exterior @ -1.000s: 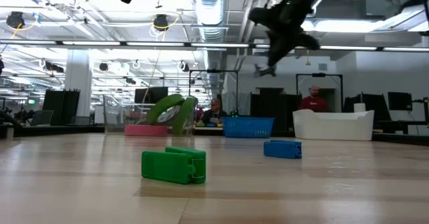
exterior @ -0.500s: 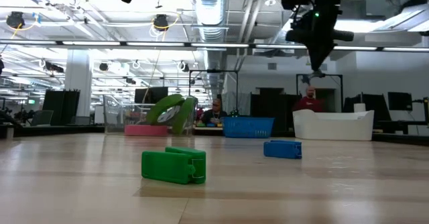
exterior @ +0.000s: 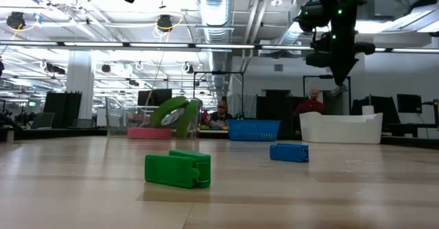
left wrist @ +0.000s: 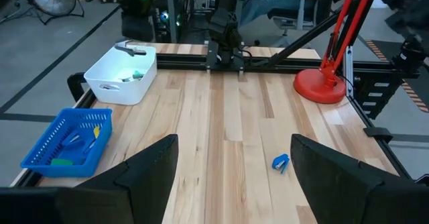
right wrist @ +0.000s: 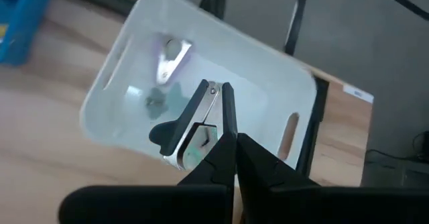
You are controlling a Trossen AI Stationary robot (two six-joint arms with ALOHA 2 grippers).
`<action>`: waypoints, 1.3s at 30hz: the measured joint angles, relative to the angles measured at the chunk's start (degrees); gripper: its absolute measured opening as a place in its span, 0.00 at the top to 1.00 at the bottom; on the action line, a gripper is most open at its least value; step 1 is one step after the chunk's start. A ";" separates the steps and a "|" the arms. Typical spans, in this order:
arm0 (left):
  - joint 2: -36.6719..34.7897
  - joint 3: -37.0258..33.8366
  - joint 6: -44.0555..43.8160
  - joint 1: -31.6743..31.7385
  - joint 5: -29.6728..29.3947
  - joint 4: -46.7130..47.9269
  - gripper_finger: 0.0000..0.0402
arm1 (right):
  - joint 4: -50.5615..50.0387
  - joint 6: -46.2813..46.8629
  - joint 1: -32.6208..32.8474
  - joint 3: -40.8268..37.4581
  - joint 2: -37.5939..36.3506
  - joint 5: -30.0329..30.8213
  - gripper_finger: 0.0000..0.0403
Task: Pick and place Stapler, Stapler remover, tape
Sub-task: Put the black staple remover into the white bin, then put the blue stapler into the blue bin
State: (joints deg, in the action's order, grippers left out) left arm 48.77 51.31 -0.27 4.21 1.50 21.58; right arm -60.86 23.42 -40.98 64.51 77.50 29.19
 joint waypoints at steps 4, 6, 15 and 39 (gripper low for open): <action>0.00 0.00 0.00 0.00 0.00 -0.27 0.31 | 1.00 -1.01 -2.12 -0.13 1.18 0.92 1.00; 0.00 0.00 0.00 0.00 0.00 -0.29 0.31 | 1.78 -1.49 -2.93 -0.13 1.82 0.94 1.00; 0.01 0.00 -0.01 0.00 0.00 -0.79 0.31 | 1.16 -1.46 -4.85 -0.13 4.33 3.73 0.97; 0.02 0.00 -0.02 0.00 -0.01 -1.11 0.31 | 1.33 -3.93 8.79 -0.11 -4.60 -3.28 0.39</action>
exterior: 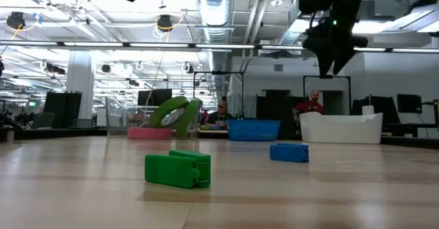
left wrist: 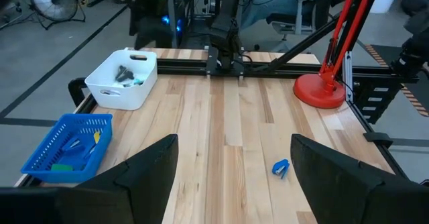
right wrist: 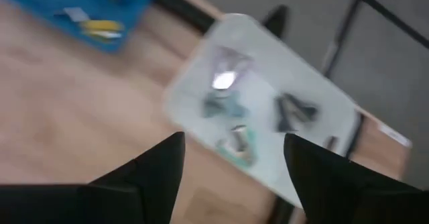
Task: Pick and place Stapler, Stapler remover, tape
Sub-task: Put the blue stapler into the blue bin
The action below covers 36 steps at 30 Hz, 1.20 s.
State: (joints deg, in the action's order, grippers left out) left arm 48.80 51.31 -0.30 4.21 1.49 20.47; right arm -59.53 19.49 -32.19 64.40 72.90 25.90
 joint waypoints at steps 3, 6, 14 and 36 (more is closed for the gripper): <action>0.00 0.00 0.00 0.00 0.00 0.00 0.31 | 0.02 0.01 4.43 0.00 -1.79 -3.07 0.39; 0.00 0.00 0.00 0.00 0.01 0.00 0.31 | 0.00 0.49 9.84 0.00 -2.78 -4.96 0.39; 0.00 0.00 0.00 0.00 -0.01 0.00 0.31 | 0.22 8.79 25.24 0.02 -1.58 -5.09 0.39; -0.33 0.00 -1.57 0.00 1.28 0.69 0.31 | 23.13 18.86 54.35 0.01 13.39 -5.55 0.39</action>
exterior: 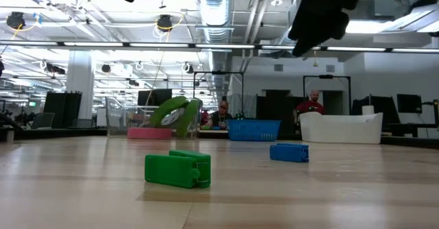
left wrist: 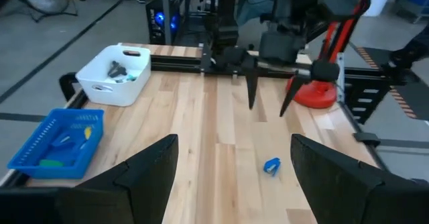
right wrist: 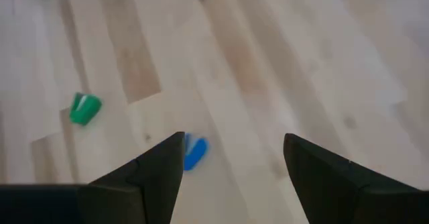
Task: Pick and place Stapler, Stapler remover, tape
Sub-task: Put the blue stapler into the blue bin
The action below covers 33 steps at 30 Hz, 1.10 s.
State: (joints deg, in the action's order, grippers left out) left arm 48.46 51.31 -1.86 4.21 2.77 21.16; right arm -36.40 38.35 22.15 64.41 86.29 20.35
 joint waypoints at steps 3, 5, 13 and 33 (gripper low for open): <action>-0.13 0.02 -0.10 0.00 0.57 0.51 0.31 | 2.46 2.91 1.60 0.01 2.45 -1.05 0.39; -0.10 0.02 -0.11 -0.01 0.68 1.00 0.31 | 3.36 4.57 2.66 0.01 3.91 -1.28 0.39; -0.10 0.02 0.04 0.00 0.68 0.76 0.31 | 10.17 5.51 6.44 0.01 9.13 -2.82 0.39; -0.10 0.02 0.06 0.00 0.66 0.67 0.31 | 11.55 9.62 5.60 0.01 12.49 -3.65 0.33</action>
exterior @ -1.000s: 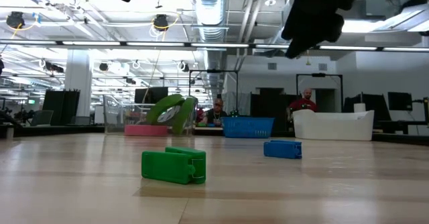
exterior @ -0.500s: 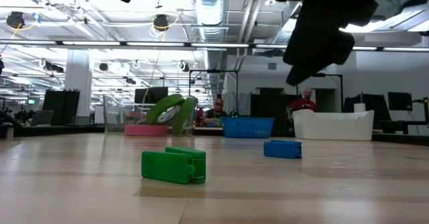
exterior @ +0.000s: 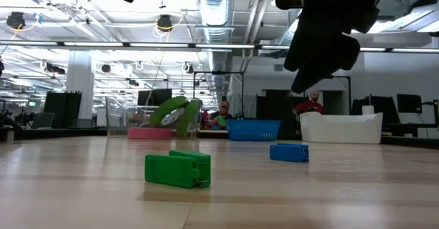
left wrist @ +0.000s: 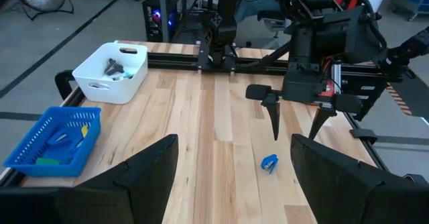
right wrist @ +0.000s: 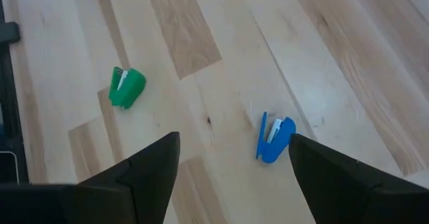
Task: Pick and place Stapler, Stapler remover, tape
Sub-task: Put the blue stapler into the blue bin
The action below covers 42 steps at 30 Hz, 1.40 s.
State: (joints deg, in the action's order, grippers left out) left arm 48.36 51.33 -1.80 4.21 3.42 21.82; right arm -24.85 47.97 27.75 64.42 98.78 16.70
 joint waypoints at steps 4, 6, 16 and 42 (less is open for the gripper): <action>0.00 0.00 -0.07 -0.01 -0.35 0.00 0.31 | -0.49 -2.42 -0.51 0.00 0.00 0.00 0.33; 0.00 0.00 -0.09 0.00 -0.35 0.00 0.31 | -0.67 -3.15 -0.93 0.08 0.84 0.24 0.33; 0.02 0.00 -0.02 0.00 -0.38 0.07 0.31 | -1.27 -3.64 -2.41 1.64 5.53 0.82 0.33; 0.02 0.00 1.92 0.00 -0.42 -0.04 0.31 | -3.66 -6.54 -2.32 1.84 5.55 0.25 0.33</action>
State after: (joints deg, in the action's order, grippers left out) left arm 48.38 51.33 0.12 4.21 3.01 21.78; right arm -28.51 41.43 25.43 66.26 104.33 16.95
